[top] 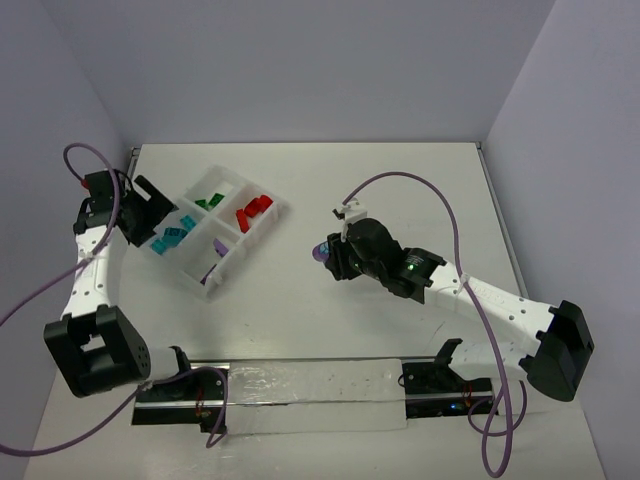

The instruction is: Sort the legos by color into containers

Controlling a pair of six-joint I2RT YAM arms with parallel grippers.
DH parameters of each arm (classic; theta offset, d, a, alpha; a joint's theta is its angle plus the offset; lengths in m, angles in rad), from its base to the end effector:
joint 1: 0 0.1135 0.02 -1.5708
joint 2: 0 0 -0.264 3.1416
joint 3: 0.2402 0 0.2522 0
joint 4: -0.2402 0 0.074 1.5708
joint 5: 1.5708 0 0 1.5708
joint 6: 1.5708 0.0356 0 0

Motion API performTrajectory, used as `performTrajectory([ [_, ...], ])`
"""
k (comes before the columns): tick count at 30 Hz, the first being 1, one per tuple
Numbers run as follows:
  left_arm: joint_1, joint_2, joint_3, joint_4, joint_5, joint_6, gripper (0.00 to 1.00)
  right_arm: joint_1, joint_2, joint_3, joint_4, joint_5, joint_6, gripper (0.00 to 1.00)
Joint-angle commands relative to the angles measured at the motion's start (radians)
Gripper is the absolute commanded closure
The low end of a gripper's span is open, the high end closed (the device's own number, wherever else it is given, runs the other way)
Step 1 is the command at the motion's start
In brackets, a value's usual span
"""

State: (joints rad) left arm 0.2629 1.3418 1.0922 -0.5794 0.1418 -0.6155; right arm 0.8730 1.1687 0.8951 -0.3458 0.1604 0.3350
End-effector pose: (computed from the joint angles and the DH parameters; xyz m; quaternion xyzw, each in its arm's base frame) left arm 0.2775 0.0695 0.2877 -0.3721 0.8523 -0.1284 0.3444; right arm 0.1699 0.1937 0.2847 -0.2001 0.8640 0.2006 0.4162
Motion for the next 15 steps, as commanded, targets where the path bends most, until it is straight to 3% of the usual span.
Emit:
performTrajectory([
  [1,-0.128,-0.161,0.123,-0.009,-0.027,0.071,0.13,0.006,-0.014,0.026,0.013,0.008,0.011,1.0],
  [6,-0.338,-0.18,0.147,-0.04,0.07,0.06,0.19,0.006,-0.003,0.036,0.018,0.002,0.013,1.0],
  [9,-0.451,-0.173,0.106,0.014,0.221,0.025,0.19,0.006,0.001,0.048,0.018,-0.007,0.013,1.0],
  [15,-0.631,-0.111,0.04,0.17,0.387,-0.058,0.07,0.008,0.003,0.065,0.014,-0.015,0.019,1.0],
])
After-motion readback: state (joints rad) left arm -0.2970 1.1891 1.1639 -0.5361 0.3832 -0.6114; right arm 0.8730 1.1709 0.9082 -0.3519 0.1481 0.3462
